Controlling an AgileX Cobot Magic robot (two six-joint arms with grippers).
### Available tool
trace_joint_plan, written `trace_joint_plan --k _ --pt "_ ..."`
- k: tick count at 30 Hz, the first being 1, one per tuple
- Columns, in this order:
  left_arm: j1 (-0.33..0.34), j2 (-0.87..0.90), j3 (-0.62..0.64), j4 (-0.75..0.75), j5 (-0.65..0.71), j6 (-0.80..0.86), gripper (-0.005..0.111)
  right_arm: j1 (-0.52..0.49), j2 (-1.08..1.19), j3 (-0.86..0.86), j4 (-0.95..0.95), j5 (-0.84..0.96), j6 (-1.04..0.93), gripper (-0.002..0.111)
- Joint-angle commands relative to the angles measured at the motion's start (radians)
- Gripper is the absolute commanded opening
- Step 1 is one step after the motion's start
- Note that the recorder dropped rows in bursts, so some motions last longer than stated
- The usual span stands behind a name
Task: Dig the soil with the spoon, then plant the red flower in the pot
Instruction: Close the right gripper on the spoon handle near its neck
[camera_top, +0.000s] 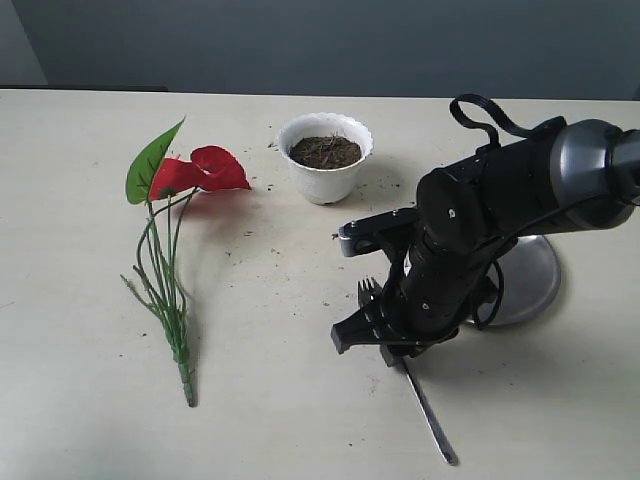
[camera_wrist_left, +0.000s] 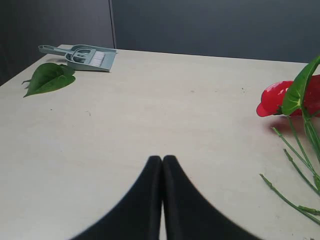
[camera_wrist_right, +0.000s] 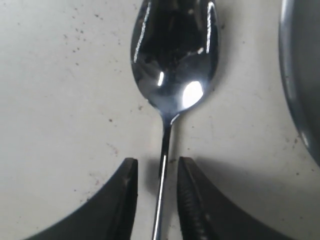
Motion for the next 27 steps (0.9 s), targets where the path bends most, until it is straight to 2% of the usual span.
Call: trace_joint_plan --k 1,27 --pt "-0.007 -0.004 0.005 -0.009 -0.007 0.000 0.000 -0.001 0.000 0.003 0.000 -0.007 -0.001 0.028" --pt "-0.007 -0.004 0.005 -0.009 -0.007 0.000 0.000 -0.001 0.048 0.003 0.000 -0.007 -0.001 0.028"
